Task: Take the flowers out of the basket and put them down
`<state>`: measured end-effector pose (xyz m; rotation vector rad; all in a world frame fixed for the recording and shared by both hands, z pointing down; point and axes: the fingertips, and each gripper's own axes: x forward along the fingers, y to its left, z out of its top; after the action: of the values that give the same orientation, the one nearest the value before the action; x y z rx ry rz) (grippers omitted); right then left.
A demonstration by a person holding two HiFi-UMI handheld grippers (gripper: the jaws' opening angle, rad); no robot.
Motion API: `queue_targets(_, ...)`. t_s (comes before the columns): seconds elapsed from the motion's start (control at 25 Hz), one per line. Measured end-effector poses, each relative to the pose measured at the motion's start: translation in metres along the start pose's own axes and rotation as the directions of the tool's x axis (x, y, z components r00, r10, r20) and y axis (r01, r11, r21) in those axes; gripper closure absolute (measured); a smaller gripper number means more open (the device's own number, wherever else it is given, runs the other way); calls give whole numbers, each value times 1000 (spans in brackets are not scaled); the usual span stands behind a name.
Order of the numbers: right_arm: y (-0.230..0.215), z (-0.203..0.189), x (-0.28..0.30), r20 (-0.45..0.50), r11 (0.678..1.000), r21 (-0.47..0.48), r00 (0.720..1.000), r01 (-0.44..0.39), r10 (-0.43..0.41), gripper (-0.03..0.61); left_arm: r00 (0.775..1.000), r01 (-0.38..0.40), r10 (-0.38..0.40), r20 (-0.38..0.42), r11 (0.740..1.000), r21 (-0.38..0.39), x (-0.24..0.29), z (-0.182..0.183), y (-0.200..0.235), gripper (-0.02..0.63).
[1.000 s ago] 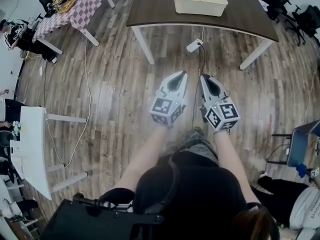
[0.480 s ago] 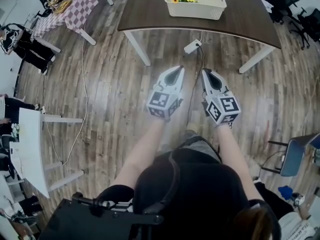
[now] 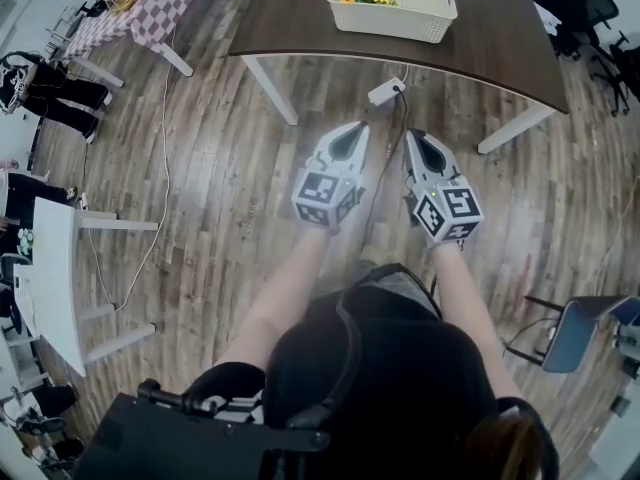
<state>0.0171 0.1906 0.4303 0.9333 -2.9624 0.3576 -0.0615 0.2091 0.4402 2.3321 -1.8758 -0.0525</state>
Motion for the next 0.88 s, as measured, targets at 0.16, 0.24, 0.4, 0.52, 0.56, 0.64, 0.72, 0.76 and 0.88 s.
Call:
queue_targets(0.16, -10, 1, 2, 8, 1000, 7, 1000, -17, 17, 575, 1000, -21, 21, -6, 1000, -2, 8, -3, -1, 611)
queue_targets(0.24, -15, 1, 5, 10, 1000, 12, 1000, -21, 21, 575, 1000, -24, 24, -2, 1000, 1, 12, -4, -2, 611)
queue_targets(0.4, -17, 0, 10, 7, 999, 22, 999, -35, 35, 575, 1000, -24, 24, -4, 1000, 5, 18, -5, -3, 611)
queue_targets(0.52, -17, 1, 14, 9, 998, 28, 999, -48, 48, 575, 1000, -25, 25, -6, 1000, 7, 21, -3, -2, 611)
queue_targets(0.56, -17, 0, 15, 9, 998, 31, 999, -52, 52, 575, 1000, -26, 26, -7, 1000, 8, 22, -3, -2, 611)
queue_targets(0.64, -19, 0, 19, 7, 998, 40, 998, -57, 57, 575, 1000, -29, 29, -7, 1000, 6, 25, -3, 0, 611)
queue_targets(0.72, -20, -3, 23, 4, 997, 45, 998, -59, 59, 575, 999, -31, 31, -8, 1000, -2, 27, -3, 3, 611)
queue_targets(0.76, -21, -4, 26, 1, 997, 47, 998, -59, 59, 575, 999, -32, 32, -10, 999, -4, 29, -4, 5, 611)
queue_targets(0.88, -26, -3, 36, 0, 997, 46, 998, -57, 57, 575, 999, -31, 31, -11, 999, -7, 39, -6, 14, 611)
